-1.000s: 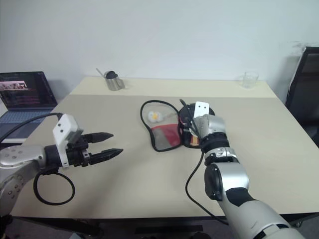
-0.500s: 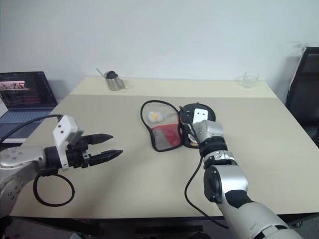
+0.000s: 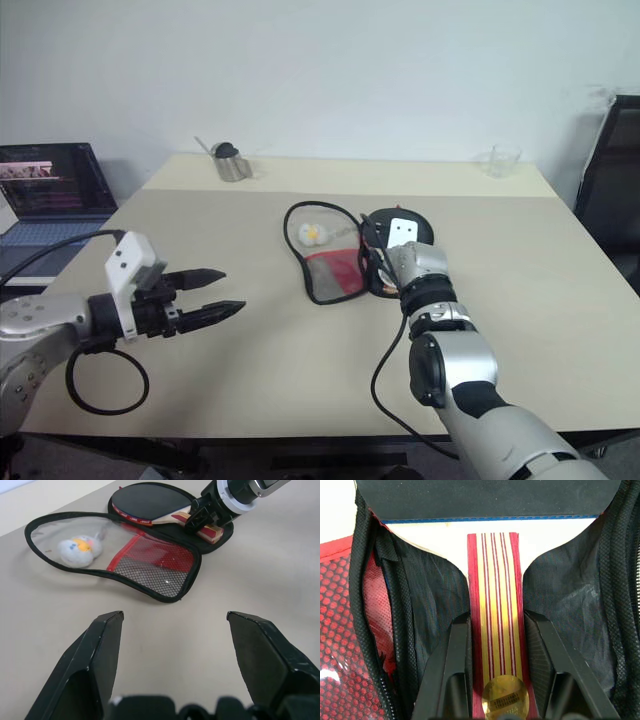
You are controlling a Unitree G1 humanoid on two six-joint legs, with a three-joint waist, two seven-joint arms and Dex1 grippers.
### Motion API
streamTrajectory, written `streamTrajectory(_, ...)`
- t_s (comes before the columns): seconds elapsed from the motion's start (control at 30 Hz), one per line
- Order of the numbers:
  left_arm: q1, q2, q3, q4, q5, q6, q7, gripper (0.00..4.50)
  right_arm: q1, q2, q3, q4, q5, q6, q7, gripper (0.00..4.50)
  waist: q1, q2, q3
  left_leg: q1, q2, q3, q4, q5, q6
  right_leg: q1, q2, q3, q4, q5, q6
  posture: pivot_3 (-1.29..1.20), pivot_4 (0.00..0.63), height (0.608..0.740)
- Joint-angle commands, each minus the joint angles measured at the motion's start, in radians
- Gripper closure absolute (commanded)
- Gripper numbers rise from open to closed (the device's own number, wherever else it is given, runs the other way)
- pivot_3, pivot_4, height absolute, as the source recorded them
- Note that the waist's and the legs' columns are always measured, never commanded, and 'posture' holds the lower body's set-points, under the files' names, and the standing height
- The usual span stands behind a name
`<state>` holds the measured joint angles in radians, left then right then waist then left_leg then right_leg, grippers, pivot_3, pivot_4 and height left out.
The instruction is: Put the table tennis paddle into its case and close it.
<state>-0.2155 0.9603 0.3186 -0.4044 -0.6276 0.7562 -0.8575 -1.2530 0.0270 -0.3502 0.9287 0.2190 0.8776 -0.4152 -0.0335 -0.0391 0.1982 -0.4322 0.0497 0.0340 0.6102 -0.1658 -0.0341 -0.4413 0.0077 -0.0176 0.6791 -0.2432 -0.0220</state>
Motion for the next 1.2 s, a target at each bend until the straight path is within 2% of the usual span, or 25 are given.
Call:
streamTrajectory(0.03, -0.015, 0.018, 0.024, -0.031, -0.002, -0.012, 0.003, 0.88, -0.016, -0.009, 0.008, -0.015, -0.006, -0.015, -0.012, 3.41, 0.0, 0.0, 0.0, 0.0, 0.0, 0.0, 0.0, 0.0, 0.0, 0.0, 0.0, 0.0, 0.0, 0.0, 0.0, 0.0, 0.15, 0.74)
streamTrajectory(0.4, -0.013, 0.02, 0.022, -0.03, 0.003, -0.015, 0.001, 0.88, -0.017, -0.006, 0.033, -0.032, -0.03, -0.033, -0.031, 3.41, 0.0, 0.0, 0.0, 0.0, 0.0, 0.0, 0.0, 0.0, 0.0, 0.0, 0.0, 0.0, 0.0, 0.0, 0.0, 0.0, 0.15, 0.74)
streamTrajectory(0.87, -0.006, 0.02, 0.022, -0.03, 0.009, -0.014, 0.004, 0.88, -0.019, 0.003, 0.038, -0.027, -0.02, -0.019, 0.011, 3.41, -0.001, 0.0, 0.0, 0.0, 0.0, 0.0, 0.0, 0.0, 0.0, 0.0, 0.0, 0.0, 0.0, 0.0, 0.0, 0.0, 0.15, 0.74)
streamTrajectory(0.93, -0.006, 0.02, 0.025, -0.032, 0.008, -0.012, 0.005, 0.88, -0.02, 0.003, 0.039, -0.024, -0.02, -0.021, 0.014, 2.7, -0.001, 0.0, 0.0, 0.0, 0.0, 0.0, 0.0, 0.0, 0.0, 0.0, 0.0, 0.0, 0.0, 0.0, 0.0, 0.0, 0.15, 0.74)
streamTrajectory(1.0, -0.006, 0.021, 0.025, -0.032, 0.008, -0.011, 0.004, 0.88, -0.02, 0.002, 0.042, -0.023, -0.022, -0.023, 0.018, 2.25, -0.001, 0.0, 0.0, 0.0, 0.0, 0.0, 0.0, 0.0, 0.0, 0.0, 0.0, 0.0, 0.0, 0.0, 0.0, 0.0, 0.15, 0.74)
streamTrajectory(1.2, -0.006, 0.024, 0.027, -0.026, 0.011, -0.013, 0.002, 0.88, -0.022, -0.005, 0.047, -0.042, -0.022, -0.016, 0.034, 0.15, -0.001, 0.0, 0.0, 0.0, 0.0, 0.0, 0.0, 0.0, 0.0, 0.0, 0.0, 0.0, 0.0, 0.0, 0.0, 0.0, 0.15, 0.74)
